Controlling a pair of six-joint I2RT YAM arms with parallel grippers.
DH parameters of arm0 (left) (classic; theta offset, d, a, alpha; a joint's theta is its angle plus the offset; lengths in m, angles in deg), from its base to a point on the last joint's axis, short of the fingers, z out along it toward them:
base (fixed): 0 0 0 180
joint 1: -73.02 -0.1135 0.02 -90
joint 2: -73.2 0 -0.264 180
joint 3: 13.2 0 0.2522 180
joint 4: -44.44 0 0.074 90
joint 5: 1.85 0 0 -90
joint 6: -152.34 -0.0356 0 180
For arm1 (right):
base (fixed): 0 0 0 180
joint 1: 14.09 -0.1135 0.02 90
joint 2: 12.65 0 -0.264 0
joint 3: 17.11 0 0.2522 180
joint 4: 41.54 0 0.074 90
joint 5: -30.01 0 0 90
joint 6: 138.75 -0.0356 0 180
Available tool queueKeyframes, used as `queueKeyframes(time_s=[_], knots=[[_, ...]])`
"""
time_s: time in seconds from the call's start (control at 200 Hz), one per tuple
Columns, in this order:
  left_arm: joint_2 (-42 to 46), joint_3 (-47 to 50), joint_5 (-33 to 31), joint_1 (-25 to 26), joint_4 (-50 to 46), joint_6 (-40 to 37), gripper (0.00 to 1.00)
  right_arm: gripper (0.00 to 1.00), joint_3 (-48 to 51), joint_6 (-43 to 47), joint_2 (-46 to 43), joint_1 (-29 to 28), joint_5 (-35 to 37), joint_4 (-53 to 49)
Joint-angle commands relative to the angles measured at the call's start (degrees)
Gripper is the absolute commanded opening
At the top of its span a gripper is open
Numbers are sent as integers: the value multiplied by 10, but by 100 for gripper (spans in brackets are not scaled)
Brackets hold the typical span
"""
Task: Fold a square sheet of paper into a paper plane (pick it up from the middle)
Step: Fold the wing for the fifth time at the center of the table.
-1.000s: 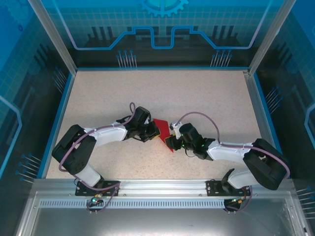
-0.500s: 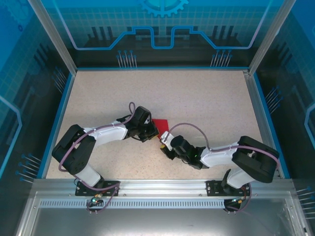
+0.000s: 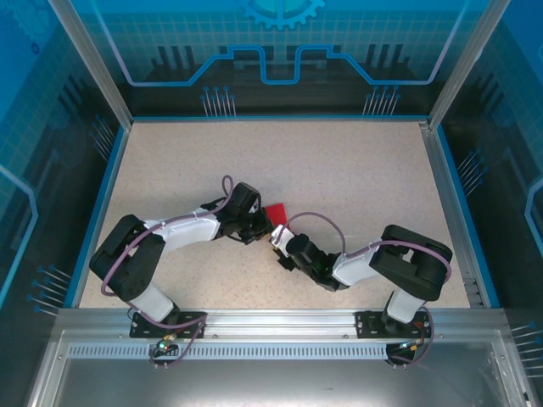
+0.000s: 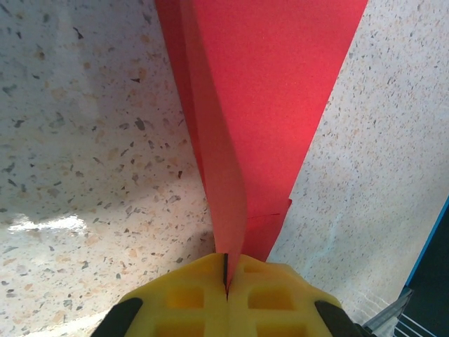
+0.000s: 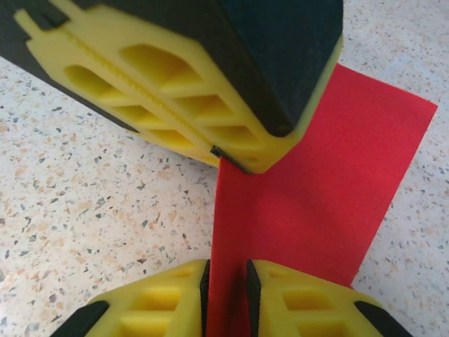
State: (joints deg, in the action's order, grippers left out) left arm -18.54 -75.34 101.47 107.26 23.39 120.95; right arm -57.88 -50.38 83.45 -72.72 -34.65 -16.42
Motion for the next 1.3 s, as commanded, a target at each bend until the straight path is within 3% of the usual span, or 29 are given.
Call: queueKeyframes(time_s=[0.0, 0.19, 0.405, 0.655, 0.965, 1.29], knots=[[9, -15, -3, 2, -23, 10, 5, 18, 1, 0, 1, -8, 20, 38], [10, -18, -4, -2, -29, 7, 11, 8, 4, -26, -5, 5, -7, 23], [46, -19, -14, -38, -62, -24, 39, 1, 11, -87, -39, 44, -105, 2], [90, -10, -29, -66, -84, -59, 59, 3, 19, -173, -78, 115, -233, -19], [115, 20, -22, -66, -46, -66, 65, 7, -7, -253, -36, 191, -355, -43], [100, 53, 32, -62, 41, -92, 65, 5, -24, -324, 5, 227, -446, -19]])
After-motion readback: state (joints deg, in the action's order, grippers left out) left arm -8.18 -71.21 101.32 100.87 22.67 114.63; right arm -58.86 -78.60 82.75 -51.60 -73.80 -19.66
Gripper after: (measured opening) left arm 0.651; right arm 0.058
